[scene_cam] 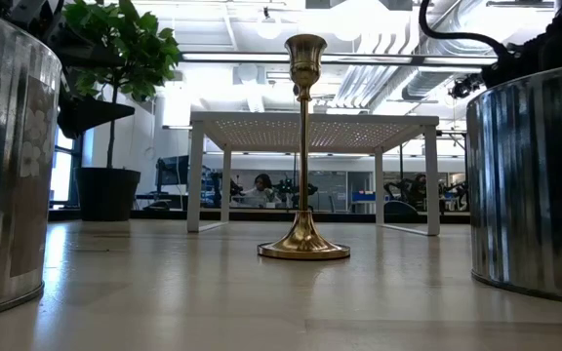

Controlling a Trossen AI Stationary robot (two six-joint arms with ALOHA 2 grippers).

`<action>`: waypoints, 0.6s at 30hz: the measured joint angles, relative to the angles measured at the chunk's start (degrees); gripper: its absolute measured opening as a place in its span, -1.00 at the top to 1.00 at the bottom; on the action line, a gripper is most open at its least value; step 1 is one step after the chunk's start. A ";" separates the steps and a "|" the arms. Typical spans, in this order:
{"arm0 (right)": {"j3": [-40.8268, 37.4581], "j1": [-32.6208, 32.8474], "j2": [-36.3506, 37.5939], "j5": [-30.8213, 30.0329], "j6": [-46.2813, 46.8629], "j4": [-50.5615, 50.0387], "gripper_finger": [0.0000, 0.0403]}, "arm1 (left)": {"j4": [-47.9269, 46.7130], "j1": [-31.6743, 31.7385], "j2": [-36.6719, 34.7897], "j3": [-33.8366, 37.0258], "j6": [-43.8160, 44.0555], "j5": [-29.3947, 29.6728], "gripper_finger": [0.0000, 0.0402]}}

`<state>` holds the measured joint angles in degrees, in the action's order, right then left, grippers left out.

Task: Pick & Place candle stick holders
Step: Put the top right orange scented candle on the shelf

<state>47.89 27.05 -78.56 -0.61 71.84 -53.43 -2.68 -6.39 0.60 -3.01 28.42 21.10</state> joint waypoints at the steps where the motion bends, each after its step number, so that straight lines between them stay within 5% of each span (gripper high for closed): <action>1: 0.31 0.01 -0.03 0.13 -0.21 -0.02 -0.69 | 0.00 0.00 0.00 0.00 0.00 0.00 -0.99; 18: 2.92 0.02 0.13 -2.40 -1.39 -0.29 -0.69 | 0.04 -0.02 0.01 0.00 -1.09 0.98 -0.99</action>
<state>50.81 27.07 -78.43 -3.01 70.46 -53.71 -2.64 -6.41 0.61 -3.01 27.34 22.08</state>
